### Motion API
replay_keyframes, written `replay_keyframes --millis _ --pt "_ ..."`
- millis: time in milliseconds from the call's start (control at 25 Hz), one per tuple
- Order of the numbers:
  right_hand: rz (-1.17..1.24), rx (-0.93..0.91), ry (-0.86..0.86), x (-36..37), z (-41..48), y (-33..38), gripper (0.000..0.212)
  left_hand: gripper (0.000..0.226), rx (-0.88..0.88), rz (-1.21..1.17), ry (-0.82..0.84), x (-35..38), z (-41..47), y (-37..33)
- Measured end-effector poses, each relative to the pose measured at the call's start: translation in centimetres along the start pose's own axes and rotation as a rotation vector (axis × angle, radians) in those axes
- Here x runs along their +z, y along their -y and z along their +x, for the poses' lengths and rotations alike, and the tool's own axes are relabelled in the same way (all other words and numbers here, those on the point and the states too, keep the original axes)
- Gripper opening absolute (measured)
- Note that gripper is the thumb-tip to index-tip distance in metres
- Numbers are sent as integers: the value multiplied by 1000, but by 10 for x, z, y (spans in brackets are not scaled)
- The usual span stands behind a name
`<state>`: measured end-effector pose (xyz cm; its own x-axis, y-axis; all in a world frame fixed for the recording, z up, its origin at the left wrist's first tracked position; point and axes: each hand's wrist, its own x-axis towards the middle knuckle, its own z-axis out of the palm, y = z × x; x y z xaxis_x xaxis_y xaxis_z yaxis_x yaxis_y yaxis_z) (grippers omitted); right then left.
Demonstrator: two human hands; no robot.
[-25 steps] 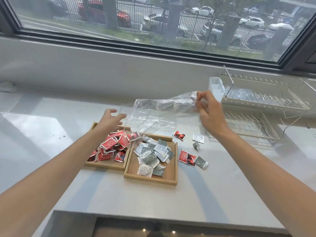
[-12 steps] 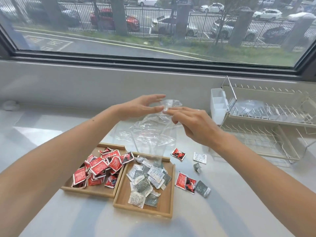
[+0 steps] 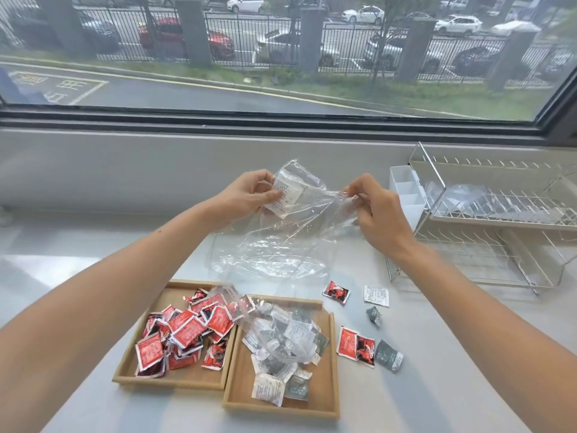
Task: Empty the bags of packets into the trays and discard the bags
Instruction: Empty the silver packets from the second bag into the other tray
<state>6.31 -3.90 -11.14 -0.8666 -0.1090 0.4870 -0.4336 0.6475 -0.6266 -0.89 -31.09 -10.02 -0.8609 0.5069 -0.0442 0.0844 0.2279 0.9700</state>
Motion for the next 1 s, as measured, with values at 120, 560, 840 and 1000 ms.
replay_keyframes --millis 120,560,840,1000 --pt "-34 115 12 16 6 6 29 16 46 -47 -3 -18 -1 3" --pt "-29 194 -157 6 18 32 19 31 109 -133 39 -21 -15 3" --pt "-181 77 -83 -2 3 45 27 31 141 -203 -16 -7 -34 17" --pt "-186 55 -99 -2 -1 45 27 34 153 -225 -21 -3 -40 19"
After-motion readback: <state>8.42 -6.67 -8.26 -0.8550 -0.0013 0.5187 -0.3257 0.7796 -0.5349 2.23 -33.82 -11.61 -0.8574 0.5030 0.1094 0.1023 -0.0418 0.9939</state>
